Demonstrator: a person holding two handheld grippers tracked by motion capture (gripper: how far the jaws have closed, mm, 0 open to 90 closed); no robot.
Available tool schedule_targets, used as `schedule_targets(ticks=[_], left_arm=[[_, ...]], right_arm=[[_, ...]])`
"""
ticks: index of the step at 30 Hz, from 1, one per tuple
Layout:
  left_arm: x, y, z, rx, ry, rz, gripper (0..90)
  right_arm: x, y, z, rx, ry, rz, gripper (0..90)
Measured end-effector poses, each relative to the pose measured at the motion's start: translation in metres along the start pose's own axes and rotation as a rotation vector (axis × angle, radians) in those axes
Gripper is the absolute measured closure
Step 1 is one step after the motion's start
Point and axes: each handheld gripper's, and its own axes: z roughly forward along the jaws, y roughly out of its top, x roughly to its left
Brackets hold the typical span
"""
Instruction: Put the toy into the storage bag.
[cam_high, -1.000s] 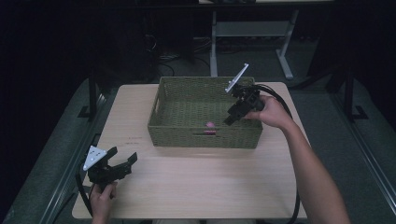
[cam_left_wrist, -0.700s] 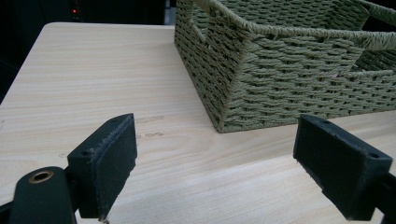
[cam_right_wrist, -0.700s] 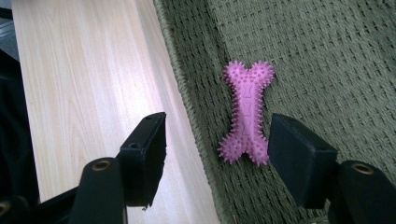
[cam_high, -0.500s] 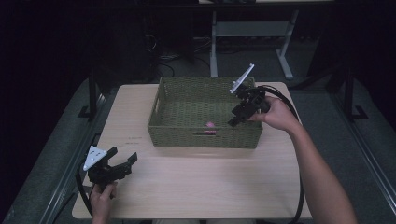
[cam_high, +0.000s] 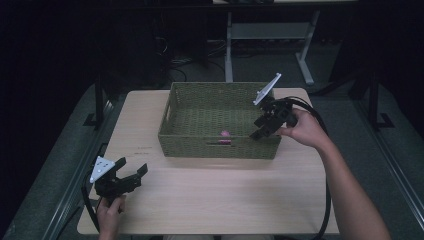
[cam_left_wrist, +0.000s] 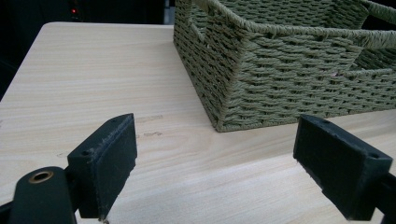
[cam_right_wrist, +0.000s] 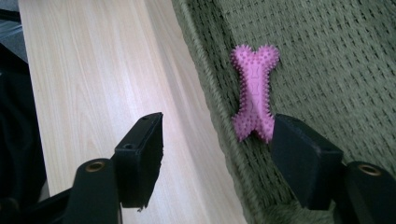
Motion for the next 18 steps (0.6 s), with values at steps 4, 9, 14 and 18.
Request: schedule_targets(ticks=[4, 9, 14, 18], left_arm=[[0.0, 0.0, 0.0, 0.0, -0.001, 0.0, 13.0], [-0.001, 0.0, 0.0, 0.002, -0.001, 0.002, 13.0], [-0.001, 0.0, 0.0, 0.002, 0.0, 0.002, 13.0], [-0.001, 0.0, 0.0, 0.001, 0.0, 0.002, 13.0]], right_arm=[[0.005, -0.008, -0.001, -0.008, -0.004, 0.001, 33.5], [0.012, -0.018, -0.004, -0.02, -0.005, 0.002, 33.1], [0.02, -0.032, -0.004, -0.035, -0.013, 0.007, 33.0], [0.028, -0.044, -0.001, -0.041, -0.024, 0.0, 33.1]])
